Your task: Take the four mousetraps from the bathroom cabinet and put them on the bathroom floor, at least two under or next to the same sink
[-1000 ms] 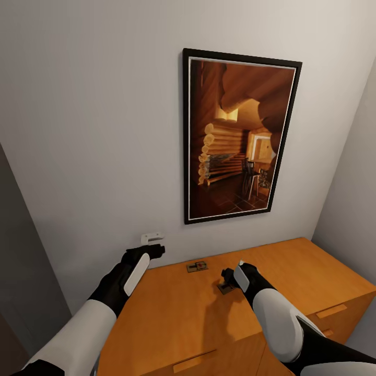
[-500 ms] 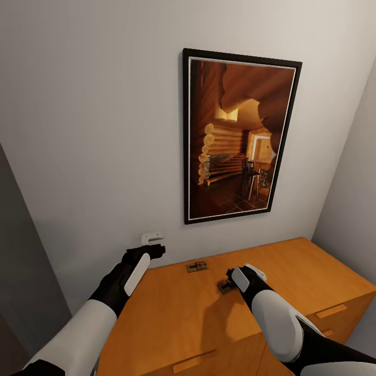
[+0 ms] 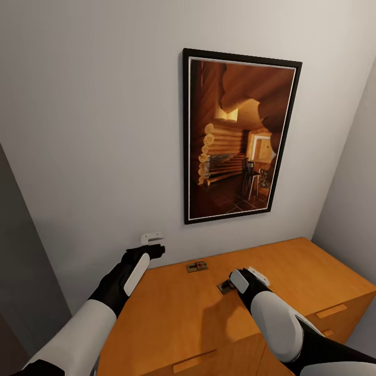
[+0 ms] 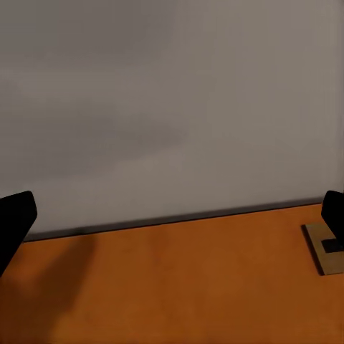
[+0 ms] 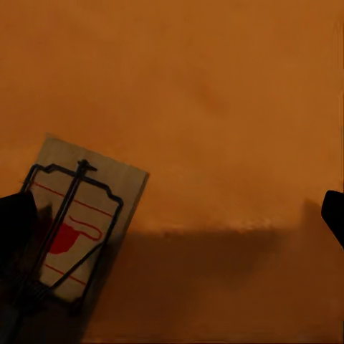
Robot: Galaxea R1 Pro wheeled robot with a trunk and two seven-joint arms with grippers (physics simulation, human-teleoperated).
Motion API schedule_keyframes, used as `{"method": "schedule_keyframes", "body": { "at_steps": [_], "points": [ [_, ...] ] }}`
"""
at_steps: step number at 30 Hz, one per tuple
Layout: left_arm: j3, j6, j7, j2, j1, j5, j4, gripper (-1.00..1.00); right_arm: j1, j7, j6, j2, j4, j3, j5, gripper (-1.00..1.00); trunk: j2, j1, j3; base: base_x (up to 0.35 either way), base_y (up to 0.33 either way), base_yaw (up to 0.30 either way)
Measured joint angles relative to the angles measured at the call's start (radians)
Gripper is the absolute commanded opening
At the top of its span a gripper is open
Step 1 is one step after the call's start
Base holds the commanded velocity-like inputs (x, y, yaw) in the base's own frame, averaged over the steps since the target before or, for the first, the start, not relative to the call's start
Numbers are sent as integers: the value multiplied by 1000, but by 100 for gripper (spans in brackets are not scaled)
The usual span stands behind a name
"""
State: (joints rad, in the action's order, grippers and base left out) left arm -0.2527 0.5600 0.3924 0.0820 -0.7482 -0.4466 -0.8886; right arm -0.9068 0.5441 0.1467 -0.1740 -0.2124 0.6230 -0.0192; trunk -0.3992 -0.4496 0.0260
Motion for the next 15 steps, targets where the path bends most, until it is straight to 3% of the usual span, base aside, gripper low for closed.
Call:
{"method": "schedule_keyframes", "body": {
  "at_steps": [8, 15],
  "points": [
    [0, 0, 0, 0, 0, 0, 0, 100, 0, -5, -3, 0, 25, -2, 0, 100, 0, 0, 0, 0, 0, 0],
    [0, 0, 0, -2, 0, 0, 0, 100, 0, -58, 3, 0, 30, -6, 2, 100, 0, 0, 0, 0, 0, 0]
  ]
}}
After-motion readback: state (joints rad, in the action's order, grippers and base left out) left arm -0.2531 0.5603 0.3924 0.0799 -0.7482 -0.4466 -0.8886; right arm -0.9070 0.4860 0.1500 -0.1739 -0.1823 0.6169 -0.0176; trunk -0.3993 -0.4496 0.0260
